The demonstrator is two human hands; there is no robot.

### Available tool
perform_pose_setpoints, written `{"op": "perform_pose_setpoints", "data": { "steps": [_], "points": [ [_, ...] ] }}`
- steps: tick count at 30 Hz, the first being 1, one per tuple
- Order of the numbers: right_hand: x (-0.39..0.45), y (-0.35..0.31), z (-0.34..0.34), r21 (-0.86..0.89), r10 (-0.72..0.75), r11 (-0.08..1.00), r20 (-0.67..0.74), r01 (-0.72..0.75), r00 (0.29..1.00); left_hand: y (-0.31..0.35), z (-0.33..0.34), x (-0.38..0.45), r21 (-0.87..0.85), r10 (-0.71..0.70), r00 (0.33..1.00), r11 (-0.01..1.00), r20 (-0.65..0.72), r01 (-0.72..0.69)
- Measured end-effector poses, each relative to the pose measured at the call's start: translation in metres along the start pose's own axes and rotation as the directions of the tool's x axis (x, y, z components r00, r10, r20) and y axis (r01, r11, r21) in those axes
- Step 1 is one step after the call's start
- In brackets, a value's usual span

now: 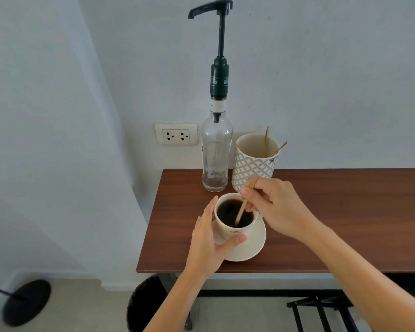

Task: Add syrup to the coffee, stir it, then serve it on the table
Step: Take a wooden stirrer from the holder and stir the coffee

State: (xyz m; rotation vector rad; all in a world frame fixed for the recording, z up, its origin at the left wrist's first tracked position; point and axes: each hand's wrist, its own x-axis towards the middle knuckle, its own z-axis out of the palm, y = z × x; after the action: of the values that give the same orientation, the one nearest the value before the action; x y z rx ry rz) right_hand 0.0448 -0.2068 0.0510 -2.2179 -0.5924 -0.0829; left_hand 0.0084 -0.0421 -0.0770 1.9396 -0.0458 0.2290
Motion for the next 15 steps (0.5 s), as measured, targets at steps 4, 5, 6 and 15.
{"op": "perform_pose_setpoints", "data": {
  "steps": [4,5,6,15],
  "points": [
    [0.011,-0.005,0.016,0.022,-0.082,0.996,-0.066,0.084,0.994,-0.001,-0.001,0.000,0.015,0.007,1.000,1.000,0.001,-0.007],
    [0.015,-0.002,0.015,-0.021,-0.093,0.996,-0.093,0.091,0.991,-0.001,-0.001,0.000,0.012,0.006,1.000,1.000,0.002,-0.006],
    [0.017,0.002,0.011,-0.071,-0.096,0.994,-0.113,0.088,0.989,-0.001,-0.001,-0.001,0.010,0.004,1.000,1.000,0.002,-0.004],
    [-0.002,-0.004,0.003,0.020,-0.023,1.000,-0.001,0.023,1.000,0.000,0.000,-0.001,-0.001,-0.006,1.000,1.000,0.008,0.006]
  ]
}}
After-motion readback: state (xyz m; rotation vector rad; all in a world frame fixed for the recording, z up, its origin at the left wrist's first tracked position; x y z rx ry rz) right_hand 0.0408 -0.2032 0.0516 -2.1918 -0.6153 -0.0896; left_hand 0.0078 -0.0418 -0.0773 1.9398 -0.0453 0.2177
